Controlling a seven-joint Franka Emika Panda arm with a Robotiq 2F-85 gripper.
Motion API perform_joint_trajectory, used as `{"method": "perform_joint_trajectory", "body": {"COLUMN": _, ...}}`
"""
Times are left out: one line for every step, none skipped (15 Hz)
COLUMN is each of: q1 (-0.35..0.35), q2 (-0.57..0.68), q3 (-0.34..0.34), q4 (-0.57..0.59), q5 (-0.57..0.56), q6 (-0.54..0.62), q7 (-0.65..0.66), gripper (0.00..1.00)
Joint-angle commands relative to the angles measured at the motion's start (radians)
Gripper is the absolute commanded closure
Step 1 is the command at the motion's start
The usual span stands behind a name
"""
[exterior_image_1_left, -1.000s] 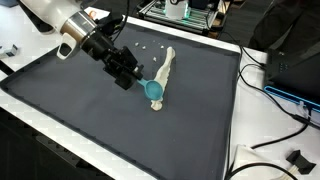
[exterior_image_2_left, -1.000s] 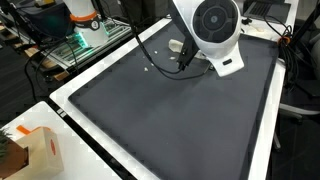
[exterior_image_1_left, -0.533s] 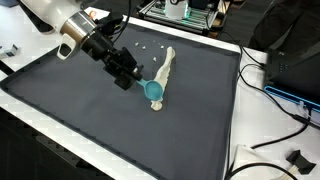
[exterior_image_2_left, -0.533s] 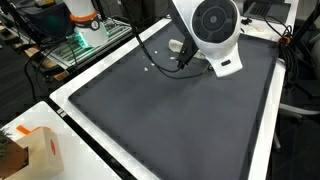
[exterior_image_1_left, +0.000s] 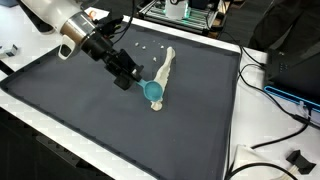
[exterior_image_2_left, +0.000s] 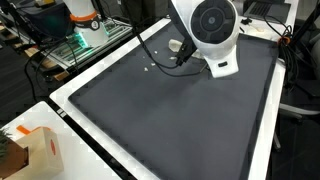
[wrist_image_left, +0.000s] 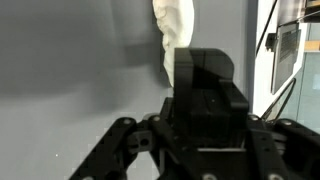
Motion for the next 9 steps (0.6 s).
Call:
{"method": "perform_joint_trajectory", "body": {"q1": 0.016, "q2": 0.045, "q3": -0.01, "q4": -0.018, "q5": -0.056, "q6": 0.086, "q7": 0.025, "gripper": 0.75}}
{"method": "perform_joint_trajectory", "body": {"q1": 0.01, "q2": 0.046, "q3": -0.003, "q4": -0.015, "q5": -0.051, "q6": 0.074, "q7": 0.015, "gripper": 0.75}}
{"method": "perform_joint_trajectory", "body": {"q1": 0.003, "q2": 0.046, "q3": 0.005, "q4": -0.013, "q5": -0.041, "q6": 0.068, "q7": 0.003, "gripper": 0.75}}
{"method": "perform_joint_trajectory", "body": {"q1": 0.0, "q2": 0.041, "q3": 0.009, "q4": -0.014, "q5": -0.036, "q6": 0.064, "q7": -0.002, "gripper": 0.75}}
{"method": "perform_joint_trajectory", "body": {"q1": -0.003, "q2": 0.036, "q3": 0.012, "q4": -0.016, "q5": -0.033, "q6": 0.063, "q7": -0.003, "gripper": 0.75}}
{"method": "perform_joint_trajectory", "body": {"q1": -0.006, "q2": 0.028, "q3": 0.016, "q4": -0.019, "q5": -0.029, "q6": 0.062, "q7": -0.006, "gripper": 0.75}}
{"method": "perform_joint_trajectory", "body": {"q1": -0.004, "q2": 0.017, "q3": 0.016, "q4": -0.023, "q5": -0.033, "q6": 0.061, "q7": -0.003, "gripper": 0.75}}
{"method": "perform_joint_trajectory", "body": {"q1": -0.005, "q2": 0.006, "q3": 0.018, "q4": -0.028, "q5": -0.03, "q6": 0.06, "q7": -0.002, "gripper": 0.75}}
{"method": "perform_joint_trajectory", "body": {"q1": -0.003, "q2": -0.009, "q3": 0.017, "q4": -0.034, "q5": -0.033, "q6": 0.06, "q7": 0.005, "gripper": 0.75}}
